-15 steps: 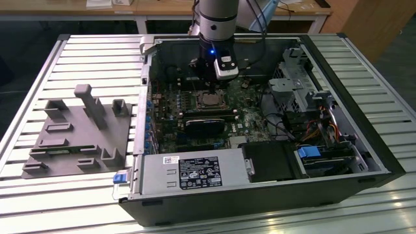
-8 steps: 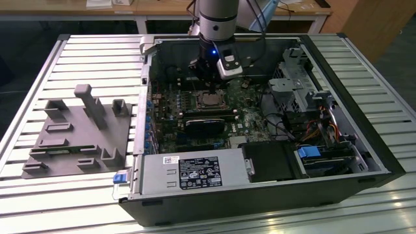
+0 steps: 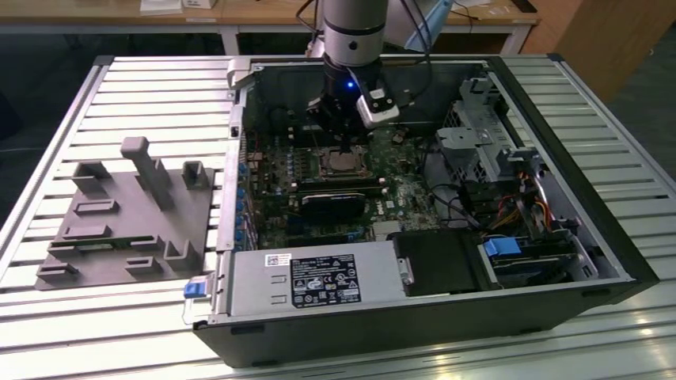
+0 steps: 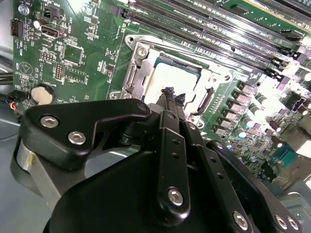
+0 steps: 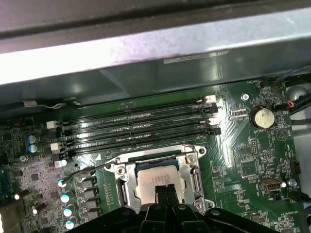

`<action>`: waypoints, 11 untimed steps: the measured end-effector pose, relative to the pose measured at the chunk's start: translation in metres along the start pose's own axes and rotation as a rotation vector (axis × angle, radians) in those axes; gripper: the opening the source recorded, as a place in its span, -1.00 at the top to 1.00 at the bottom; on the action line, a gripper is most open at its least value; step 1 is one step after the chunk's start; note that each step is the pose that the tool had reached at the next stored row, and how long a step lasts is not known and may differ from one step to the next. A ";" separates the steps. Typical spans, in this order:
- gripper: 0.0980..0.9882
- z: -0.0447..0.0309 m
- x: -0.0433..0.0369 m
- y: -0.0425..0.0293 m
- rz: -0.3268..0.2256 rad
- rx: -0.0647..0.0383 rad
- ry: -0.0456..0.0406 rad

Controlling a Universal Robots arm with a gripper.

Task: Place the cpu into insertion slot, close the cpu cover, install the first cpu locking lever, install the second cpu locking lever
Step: 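Close the cpu cover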

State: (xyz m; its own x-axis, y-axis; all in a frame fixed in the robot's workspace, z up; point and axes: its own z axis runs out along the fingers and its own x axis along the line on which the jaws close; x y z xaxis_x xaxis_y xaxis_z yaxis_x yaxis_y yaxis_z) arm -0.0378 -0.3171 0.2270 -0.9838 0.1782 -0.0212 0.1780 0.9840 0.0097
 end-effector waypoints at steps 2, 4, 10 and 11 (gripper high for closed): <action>0.99 -0.0015 0.0000 0.0001 -0.001 -0.002 0.0001; 0.99 -0.0018 0.0001 0.0001 -0.002 -0.004 -0.0005; 0.99 -0.0018 0.0021 -0.0005 -0.006 -0.011 -0.0200; 0.99 -0.0016 0.0025 -0.0006 -0.006 -0.011 -0.0203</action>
State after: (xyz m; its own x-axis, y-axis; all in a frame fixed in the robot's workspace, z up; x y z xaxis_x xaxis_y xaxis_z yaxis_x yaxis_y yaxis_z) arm -0.0404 -0.3173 0.2286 -0.9842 0.1721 -0.0415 0.1713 0.9850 0.0201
